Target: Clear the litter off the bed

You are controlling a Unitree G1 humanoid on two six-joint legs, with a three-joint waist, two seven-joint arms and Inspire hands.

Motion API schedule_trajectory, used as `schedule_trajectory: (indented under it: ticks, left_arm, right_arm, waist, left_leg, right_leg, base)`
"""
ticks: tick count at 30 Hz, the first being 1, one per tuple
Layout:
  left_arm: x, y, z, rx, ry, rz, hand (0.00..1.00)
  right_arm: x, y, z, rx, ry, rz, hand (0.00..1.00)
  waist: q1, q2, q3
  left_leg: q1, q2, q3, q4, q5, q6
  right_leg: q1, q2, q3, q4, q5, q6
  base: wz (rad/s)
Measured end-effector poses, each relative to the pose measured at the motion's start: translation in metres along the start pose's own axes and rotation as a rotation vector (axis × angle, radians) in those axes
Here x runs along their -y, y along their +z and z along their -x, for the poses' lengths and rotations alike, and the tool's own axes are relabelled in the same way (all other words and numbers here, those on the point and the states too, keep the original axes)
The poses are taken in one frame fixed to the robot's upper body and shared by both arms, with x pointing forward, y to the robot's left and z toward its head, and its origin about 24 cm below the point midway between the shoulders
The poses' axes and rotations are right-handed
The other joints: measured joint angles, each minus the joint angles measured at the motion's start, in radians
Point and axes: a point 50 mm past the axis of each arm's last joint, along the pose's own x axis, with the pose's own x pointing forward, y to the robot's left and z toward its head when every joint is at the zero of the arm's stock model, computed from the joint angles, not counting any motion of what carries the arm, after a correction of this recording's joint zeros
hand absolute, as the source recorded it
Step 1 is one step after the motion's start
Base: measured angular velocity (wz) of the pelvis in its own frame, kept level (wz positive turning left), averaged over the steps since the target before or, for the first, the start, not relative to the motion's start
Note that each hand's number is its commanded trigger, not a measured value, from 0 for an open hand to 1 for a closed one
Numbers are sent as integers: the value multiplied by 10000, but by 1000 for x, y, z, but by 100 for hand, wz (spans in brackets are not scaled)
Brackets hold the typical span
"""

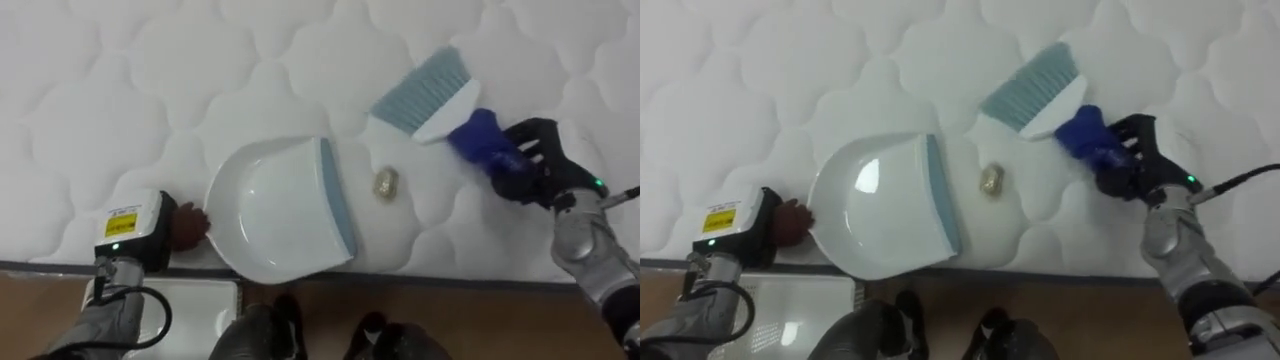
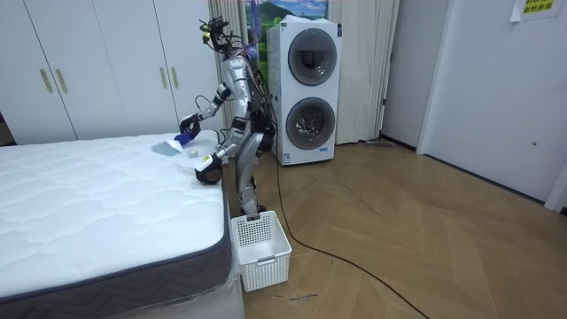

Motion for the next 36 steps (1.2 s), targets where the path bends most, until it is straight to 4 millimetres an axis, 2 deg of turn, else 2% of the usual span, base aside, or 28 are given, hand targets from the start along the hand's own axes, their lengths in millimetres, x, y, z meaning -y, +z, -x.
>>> schedule_trajectory:
  ticks: [2, 5, 8, 14, 17, 22, 25, 30, 36]
  left_arm:
    - [-3, -8, 1, 40, 148, -322, 100]
    - [-8, -13, 1, 99, 339, -604, 100]
    - [-11, -18, 0, 90, 395, -760, 100]
    - [-18, -23, -2, 240, 561, -1127, 100]
    - [-22, -26, -3, 240, 668, -1237, 100]
    - [-25, -28, -4, 228, 717, -1342, 100]
    - [-28, -31, -4, 250, 812, -1471, 100]
    - [-30, -36, -3, 134, 956, -1596, 100]
    - [-31, -37, -4, 105, 966, -1606, 100]
  right_arm:
    - [9, -12, -2, -238, -126, 1250, 100]
    - [21, -19, -6, -267, -302, 2549, 100]
    - [27, -14, -11, 120, -407, 3297, 100]
    - [37, -9, -16, 868, -418, 5241, 100]
    - [42, -1, -21, 1440, -573, 6207, 100]
    - [47, 12, -26, 2124, -917, 7718, 100]
    - [48, 22, -28, 2484, -1037, 8462, 100]
    - [44, 36, -27, 2954, -955, 8849, 100]
    - [41, 44, -23, 3381, -1059, 9154, 100]
  waist:
    - [-77, -209, -53]
    - [-166, -354, -77]
    - [-189, -423, -70]
    - [-53, -684, -61]
    - [-39, -739, -49]
    - [-25, -805, -14]
    - [-17, -830, 0]
    - [134, -799, 22]
    - [253, -793, 28]
  left_leg:
    - [-54, 99, 0, 84, -5, -10]
    - [-213, 143, 16, 92, 17, -20]
    - [-261, 318, 157, 98, 53, -3]
    - [-331, 457, 271, 119, 79, -44]
    - [-454, 546, 230, 120, 125, -101]
    - [-488, 589, 271, 108, 119, -154]
    - [-551, 687, 259, 117, 142, -184]
    - [-607, 1049, 206, 293, 97, -298]
    - [-608, 1044, 205, 231, 147, -377]
  right_leg:
    - [-20, 112, 31, -36, 30, -41]
    - [-197, 145, 36, -65, 123, -116]
    - [-279, 299, 105, -220, 262, -172]
    - [-416, 416, 179, -251, 310, -263]
    - [-446, 473, 51, -349, 369, -334]
    - [-518, 511, 77, -368, 380, -366]
    - [-533, 630, 49, -499, 442, -399]
    - [-386, 995, -31, -822, 599, -495]
    - [-432, 996, -54, -862, 578, -488]
  base:
    - [-8]
    - [-8]
    - [-17]
    - [-8]
    - [-2]
    - [-2]
    - [-7]
    - [-12]
    - [-6]
